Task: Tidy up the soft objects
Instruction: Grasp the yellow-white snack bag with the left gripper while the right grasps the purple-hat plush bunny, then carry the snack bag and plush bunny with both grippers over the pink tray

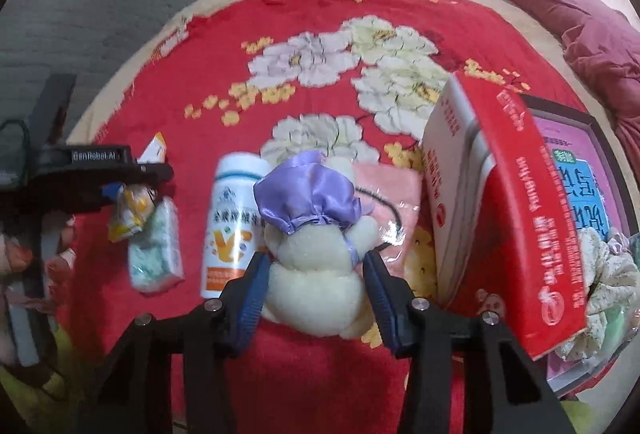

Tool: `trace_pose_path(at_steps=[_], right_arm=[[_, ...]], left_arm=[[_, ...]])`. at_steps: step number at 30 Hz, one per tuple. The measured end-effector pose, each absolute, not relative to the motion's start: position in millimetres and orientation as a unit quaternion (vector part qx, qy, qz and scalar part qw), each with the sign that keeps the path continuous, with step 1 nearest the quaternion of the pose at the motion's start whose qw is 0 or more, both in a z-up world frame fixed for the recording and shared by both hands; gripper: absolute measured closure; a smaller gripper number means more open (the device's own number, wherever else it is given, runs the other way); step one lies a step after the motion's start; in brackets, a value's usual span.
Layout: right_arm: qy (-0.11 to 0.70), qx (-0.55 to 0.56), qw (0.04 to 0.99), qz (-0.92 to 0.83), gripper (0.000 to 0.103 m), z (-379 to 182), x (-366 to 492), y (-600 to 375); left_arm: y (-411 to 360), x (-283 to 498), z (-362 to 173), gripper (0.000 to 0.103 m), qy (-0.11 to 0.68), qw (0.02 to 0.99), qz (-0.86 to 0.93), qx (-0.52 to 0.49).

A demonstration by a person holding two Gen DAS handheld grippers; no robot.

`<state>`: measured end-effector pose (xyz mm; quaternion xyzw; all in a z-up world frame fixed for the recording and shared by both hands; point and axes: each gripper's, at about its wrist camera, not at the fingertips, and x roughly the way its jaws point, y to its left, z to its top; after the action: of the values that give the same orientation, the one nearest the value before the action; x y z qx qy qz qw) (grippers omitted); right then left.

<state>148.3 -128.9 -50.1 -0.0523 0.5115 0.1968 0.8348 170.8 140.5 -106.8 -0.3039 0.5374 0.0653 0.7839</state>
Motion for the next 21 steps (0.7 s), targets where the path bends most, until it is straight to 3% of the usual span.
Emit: trace_pose_path(at_steps=[21], right_arm=[[0.431, 0.035, 0.886, 0.167, 0.054, 37.8, 140.3, -209.6]], left_arm=[[57.3, 159.4, 1.3, 0.06, 0.482, 0.846, -0.014, -0.227]])
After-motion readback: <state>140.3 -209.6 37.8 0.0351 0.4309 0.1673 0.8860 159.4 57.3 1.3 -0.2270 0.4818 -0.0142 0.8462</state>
